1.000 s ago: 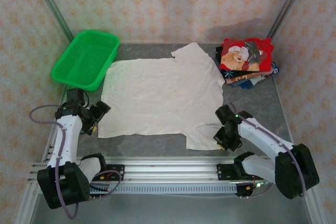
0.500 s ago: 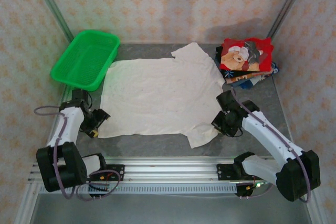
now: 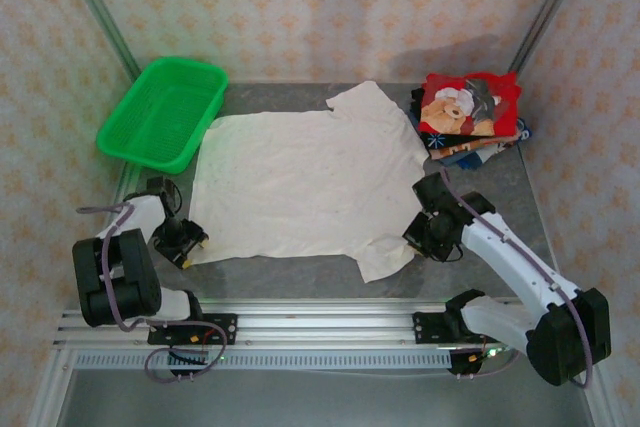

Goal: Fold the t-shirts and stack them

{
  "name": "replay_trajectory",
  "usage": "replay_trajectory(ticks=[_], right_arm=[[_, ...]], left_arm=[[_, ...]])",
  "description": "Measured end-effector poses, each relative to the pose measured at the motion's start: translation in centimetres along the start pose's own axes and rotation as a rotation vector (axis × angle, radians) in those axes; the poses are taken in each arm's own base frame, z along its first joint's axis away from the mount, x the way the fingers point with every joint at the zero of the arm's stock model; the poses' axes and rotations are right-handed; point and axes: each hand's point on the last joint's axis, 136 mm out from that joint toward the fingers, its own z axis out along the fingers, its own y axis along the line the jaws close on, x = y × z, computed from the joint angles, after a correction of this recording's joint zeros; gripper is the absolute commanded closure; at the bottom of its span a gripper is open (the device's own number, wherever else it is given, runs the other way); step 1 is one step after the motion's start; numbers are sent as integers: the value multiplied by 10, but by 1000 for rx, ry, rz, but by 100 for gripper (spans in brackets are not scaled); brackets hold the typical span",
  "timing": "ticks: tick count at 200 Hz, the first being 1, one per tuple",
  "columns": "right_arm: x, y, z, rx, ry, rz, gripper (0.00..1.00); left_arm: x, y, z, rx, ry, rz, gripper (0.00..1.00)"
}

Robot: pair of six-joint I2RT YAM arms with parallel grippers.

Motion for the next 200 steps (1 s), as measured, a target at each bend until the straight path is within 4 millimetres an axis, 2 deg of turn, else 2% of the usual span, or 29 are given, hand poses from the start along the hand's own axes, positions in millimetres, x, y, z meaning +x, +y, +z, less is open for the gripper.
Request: replay_trajectory(ticks=[23,59,106,133,166,184,200], right_arm=[[1,-1,0,1,0,3,100],[1,-3,0,-6,-5,10,100],[-1,-12,-6,16,-13,36,100],[-6,-9,-24,11,-41,36,100],[-12,-1,-55,-38,-94,34,100],[-9,-5,-65,-40,-101,34,100],[-5,-11,-73,-35,-101,35,100]], left_arm=[[-2,0,2,9,3,-12,66],[-4,-12,5,61,15,-30,100],[-6,-15,-1,90,-16,-13,100],[-6,-13,-8,109,-57,-7,100],[-9,-20,-43,178,-146,22,100],[-11,-25,-67,227,-205,33,100],[-10,-27,-79,252,-229,37,100]])
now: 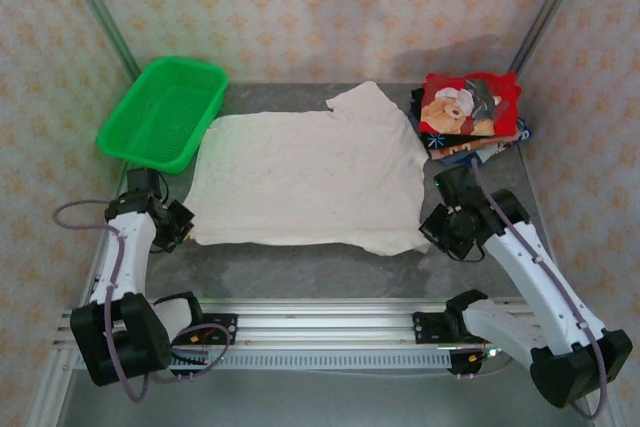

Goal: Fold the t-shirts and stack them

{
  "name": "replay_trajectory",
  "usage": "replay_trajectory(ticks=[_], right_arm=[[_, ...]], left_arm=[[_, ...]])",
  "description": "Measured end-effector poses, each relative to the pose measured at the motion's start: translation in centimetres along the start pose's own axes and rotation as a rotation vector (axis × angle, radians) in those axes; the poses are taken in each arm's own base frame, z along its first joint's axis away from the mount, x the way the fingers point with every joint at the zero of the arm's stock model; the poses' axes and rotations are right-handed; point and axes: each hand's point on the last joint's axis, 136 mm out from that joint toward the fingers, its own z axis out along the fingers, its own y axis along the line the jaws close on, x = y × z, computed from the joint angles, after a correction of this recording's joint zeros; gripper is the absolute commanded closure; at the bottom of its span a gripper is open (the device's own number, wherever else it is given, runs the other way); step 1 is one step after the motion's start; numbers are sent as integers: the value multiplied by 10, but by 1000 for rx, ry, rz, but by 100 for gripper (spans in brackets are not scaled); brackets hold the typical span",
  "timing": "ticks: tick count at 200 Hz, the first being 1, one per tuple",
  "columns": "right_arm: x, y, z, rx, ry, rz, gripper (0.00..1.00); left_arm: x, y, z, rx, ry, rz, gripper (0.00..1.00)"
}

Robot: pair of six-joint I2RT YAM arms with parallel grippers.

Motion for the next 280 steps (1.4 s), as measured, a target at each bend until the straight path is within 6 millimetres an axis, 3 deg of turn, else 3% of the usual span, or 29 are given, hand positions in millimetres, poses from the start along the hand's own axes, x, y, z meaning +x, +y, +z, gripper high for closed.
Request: replay_trajectory(ticks=[54,95,121,142,183,280], right_arm=[[12,-17,-26,-7,0,11,100],[3,-6,-40,-5,-15,-17,100],[-17,10,-32,43,0,-50,100],[-35,26,-15,84,26,-87,100],[-68,56,4,110,41,-193,100],[-140,98,20,187,-43,-438,100]], left_arm=[[17,10,-10,-21,36,-7,100],[17,8,-11,-15,40,-11,100],[2,-8,-14,8,32,-7,100],[-16,-28,-14,31,16,13,100],[-43,-58,-5,52,8,42,100],[-54,-63,26,11,59,80,100]])
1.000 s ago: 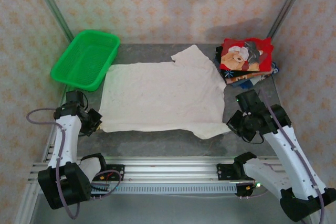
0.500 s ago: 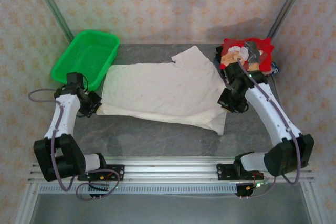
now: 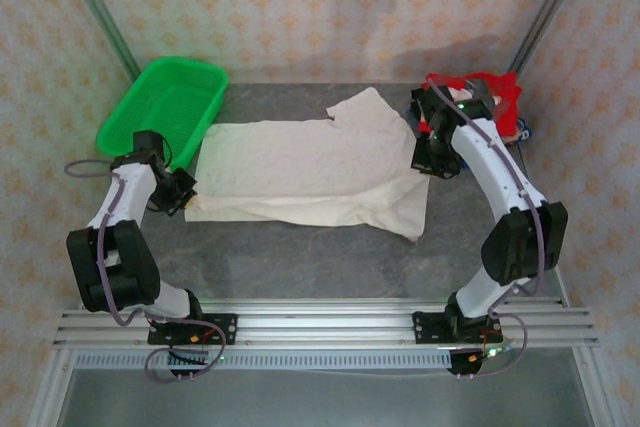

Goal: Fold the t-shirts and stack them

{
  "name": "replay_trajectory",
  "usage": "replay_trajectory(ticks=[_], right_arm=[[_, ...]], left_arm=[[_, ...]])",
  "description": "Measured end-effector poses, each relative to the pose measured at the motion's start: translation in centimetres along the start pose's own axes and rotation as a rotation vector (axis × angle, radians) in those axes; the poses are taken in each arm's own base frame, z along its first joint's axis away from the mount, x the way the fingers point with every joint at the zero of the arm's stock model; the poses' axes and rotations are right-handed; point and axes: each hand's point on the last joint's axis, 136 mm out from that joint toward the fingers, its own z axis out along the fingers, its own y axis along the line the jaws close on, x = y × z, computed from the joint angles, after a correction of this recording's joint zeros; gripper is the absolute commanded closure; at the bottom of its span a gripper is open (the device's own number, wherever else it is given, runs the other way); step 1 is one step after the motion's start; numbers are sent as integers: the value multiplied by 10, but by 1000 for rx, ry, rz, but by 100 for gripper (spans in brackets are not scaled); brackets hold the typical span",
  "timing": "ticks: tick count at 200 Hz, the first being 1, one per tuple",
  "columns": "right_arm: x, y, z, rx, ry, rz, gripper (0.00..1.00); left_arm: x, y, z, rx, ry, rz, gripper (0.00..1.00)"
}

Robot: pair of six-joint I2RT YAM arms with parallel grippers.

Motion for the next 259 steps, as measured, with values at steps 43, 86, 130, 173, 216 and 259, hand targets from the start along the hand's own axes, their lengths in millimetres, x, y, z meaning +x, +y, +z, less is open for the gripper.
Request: replay_trajectory(ticks=[43,86,130,173,216,259], right_arm=[[-33,7,6,34,-40,-103,100],[-52,11,20,69,-40,-181,100],[-68,16,26,89,-57,-223,100],[-82,23,35,88,-64,-232,100],[-94,31,48,84,-64,-217,86],[-119,50,53,30,-111,-128,36]], left_arm=[[-5,-1,12,-21,23,7,100],[-11,-5,20,-33,41,36,100],[-18,-17,32,-43,56,73,100],[-19,-23,44,-55,69,86,100],[-30,-35,49,-43,45,82,46],[-35,-61,37,16,13,70,26]])
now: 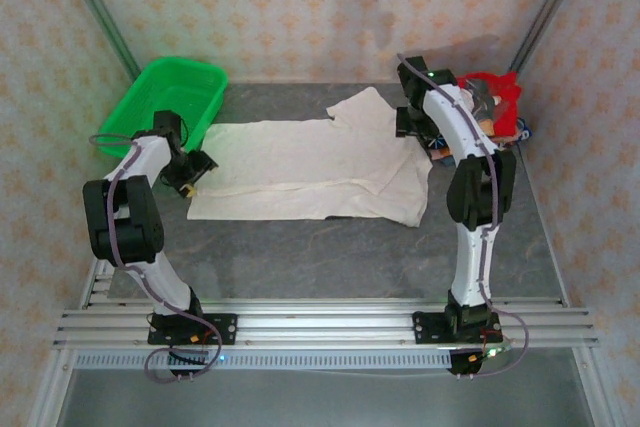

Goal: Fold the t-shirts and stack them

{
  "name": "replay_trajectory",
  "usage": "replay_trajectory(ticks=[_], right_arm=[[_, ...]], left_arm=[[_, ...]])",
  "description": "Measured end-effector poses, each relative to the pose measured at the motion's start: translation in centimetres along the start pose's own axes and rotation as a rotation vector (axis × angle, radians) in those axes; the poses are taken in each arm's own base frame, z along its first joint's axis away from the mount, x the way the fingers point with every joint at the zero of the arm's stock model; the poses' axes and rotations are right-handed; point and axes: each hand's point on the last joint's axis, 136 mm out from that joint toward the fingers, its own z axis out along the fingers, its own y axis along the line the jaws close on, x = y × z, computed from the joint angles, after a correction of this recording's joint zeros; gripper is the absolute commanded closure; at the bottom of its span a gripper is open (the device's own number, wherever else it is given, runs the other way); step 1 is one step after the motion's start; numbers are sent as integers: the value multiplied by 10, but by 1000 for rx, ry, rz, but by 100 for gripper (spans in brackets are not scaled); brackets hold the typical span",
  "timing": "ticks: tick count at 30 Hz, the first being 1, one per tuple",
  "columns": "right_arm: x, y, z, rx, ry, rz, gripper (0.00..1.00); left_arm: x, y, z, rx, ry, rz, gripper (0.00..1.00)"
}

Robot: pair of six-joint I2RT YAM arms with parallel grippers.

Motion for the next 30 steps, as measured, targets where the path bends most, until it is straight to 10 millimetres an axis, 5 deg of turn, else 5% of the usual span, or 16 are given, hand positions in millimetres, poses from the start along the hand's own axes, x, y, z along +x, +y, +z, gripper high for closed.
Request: replay_trajectory(ticks=[6,9,13,15,18,21,24,30], right_arm=[[-5,9,-32,-105,-78,85,27],[27,4,-64,-178,-89,131,28],[93,-6,-93,-287,-79,214,33],[130,-9,-85,-331,-57,263,38],[189,-14,-49,-324,76,321,43],[227,-15,-7,-301,185,372,45],[242,-15,12,-294,223,406,46],[230,-9,32,-315,171,443,52]], left_arm=[[16,-43,-61,168,-98,71,22],[35,-44,-92,247,-136,98,22],[64,-24,-89,257,-100,96,31],[79,-12,-73,243,-48,88,39],[98,6,-46,206,40,57,46],[105,12,-25,184,93,41,50],[102,9,-10,184,110,44,54],[97,4,17,176,129,52,58]])
